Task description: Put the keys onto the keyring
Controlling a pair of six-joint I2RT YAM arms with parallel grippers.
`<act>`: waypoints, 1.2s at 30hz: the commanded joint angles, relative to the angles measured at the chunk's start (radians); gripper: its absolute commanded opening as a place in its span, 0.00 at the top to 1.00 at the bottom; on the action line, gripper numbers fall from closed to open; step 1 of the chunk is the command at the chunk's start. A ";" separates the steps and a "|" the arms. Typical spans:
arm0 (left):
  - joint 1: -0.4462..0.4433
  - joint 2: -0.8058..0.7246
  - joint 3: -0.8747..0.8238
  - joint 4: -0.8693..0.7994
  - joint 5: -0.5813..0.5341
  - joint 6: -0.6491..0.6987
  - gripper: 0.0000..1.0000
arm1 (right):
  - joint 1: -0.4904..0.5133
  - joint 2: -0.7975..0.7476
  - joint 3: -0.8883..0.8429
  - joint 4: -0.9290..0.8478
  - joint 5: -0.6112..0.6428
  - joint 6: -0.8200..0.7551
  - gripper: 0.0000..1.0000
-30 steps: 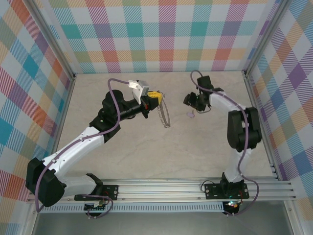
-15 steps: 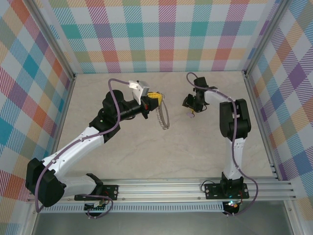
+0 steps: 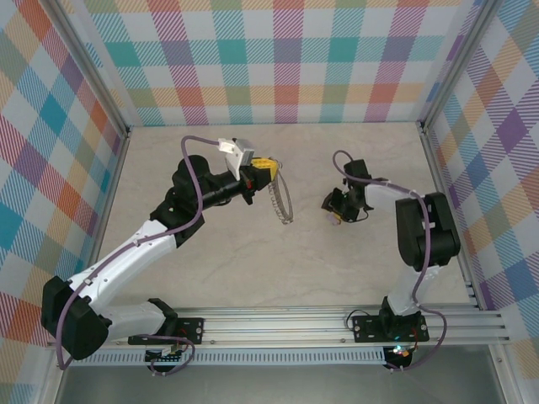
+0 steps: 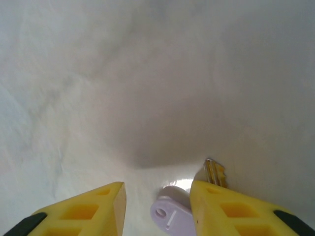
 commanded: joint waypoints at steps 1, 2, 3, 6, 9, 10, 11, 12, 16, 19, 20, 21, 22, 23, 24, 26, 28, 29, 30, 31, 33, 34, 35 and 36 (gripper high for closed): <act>-0.012 -0.028 -0.003 0.039 0.015 0.011 1.00 | 0.038 -0.064 -0.119 0.004 -0.095 0.103 0.60; -0.012 -0.026 -0.002 0.040 0.015 0.009 1.00 | 0.054 -0.088 -0.152 0.038 -0.118 0.133 0.59; -0.011 -0.024 -0.002 0.040 0.016 0.009 1.00 | 0.072 -0.107 -0.172 0.065 -0.133 0.158 0.59; -0.011 -0.018 -0.002 0.041 0.018 0.006 1.00 | 0.124 -0.184 -0.187 0.091 -0.095 0.175 0.55; -0.011 -0.017 0.001 0.036 0.021 0.001 1.00 | 0.136 -0.288 -0.185 0.021 0.015 0.174 0.50; -0.012 -0.015 0.001 0.037 0.021 -0.001 1.00 | 0.136 -0.311 -0.180 -0.010 0.044 0.168 0.47; -0.011 -0.014 0.001 0.038 0.020 0.000 1.00 | 0.136 -0.332 -0.172 -0.047 0.072 0.156 0.44; -0.012 -0.012 0.001 0.038 0.019 -0.002 1.00 | 0.135 -0.349 -0.167 -0.083 0.092 0.144 0.41; -0.012 -0.001 0.008 0.040 0.024 -0.011 1.00 | 0.136 -0.374 -0.173 -0.156 0.122 0.112 0.37; -0.012 0.002 0.011 0.041 0.025 -0.013 1.00 | 0.136 -0.380 -0.207 -0.169 0.129 0.111 0.36; -0.012 0.001 0.011 0.041 0.025 -0.014 1.00 | 0.136 -0.380 -0.219 -0.165 0.130 0.113 0.36; -0.012 0.002 0.013 0.041 0.024 -0.016 1.00 | 0.136 -0.378 -0.230 -0.158 0.131 0.114 0.35; -0.012 0.001 0.011 0.041 0.024 -0.015 1.00 | 0.136 -0.373 -0.239 -0.146 0.125 0.118 0.35; -0.012 0.001 0.011 0.041 0.025 -0.016 1.00 | 0.136 -0.360 -0.244 -0.134 0.118 0.121 0.35; -0.011 0.002 0.012 0.041 0.023 -0.017 1.00 | 0.136 -0.345 -0.247 -0.122 0.108 0.124 0.35; -0.011 0.003 0.011 0.040 0.022 -0.018 1.00 | 0.136 -0.310 -0.251 -0.093 0.084 0.134 0.35; -0.012 0.003 0.011 0.039 0.022 -0.018 1.00 | 0.137 -0.276 -0.251 -0.068 0.063 0.144 0.35; -0.012 0.004 0.010 0.041 0.021 -0.019 1.00 | 0.137 -0.258 -0.249 -0.048 0.048 0.148 0.35; -0.011 0.002 0.009 0.041 0.020 -0.020 1.00 | 0.140 -0.239 -0.241 -0.035 0.034 0.152 0.36; -0.012 0.002 0.008 0.041 0.018 -0.018 1.00 | 0.144 -0.221 -0.230 -0.029 0.026 0.154 0.36; -0.011 0.001 0.005 0.043 0.016 -0.020 1.00 | 0.160 -0.183 -0.188 -0.022 0.008 0.156 0.37; -0.012 -0.002 0.005 0.043 0.015 -0.019 1.00 | 0.168 -0.167 -0.167 -0.022 0.004 0.156 0.38; -0.012 -0.003 0.004 0.043 0.015 -0.019 1.00 | 0.180 -0.153 -0.142 -0.026 0.002 0.156 0.39; -0.011 -0.005 0.002 0.043 0.013 -0.019 1.00 | 0.191 -0.142 -0.116 -0.031 0.002 0.156 0.40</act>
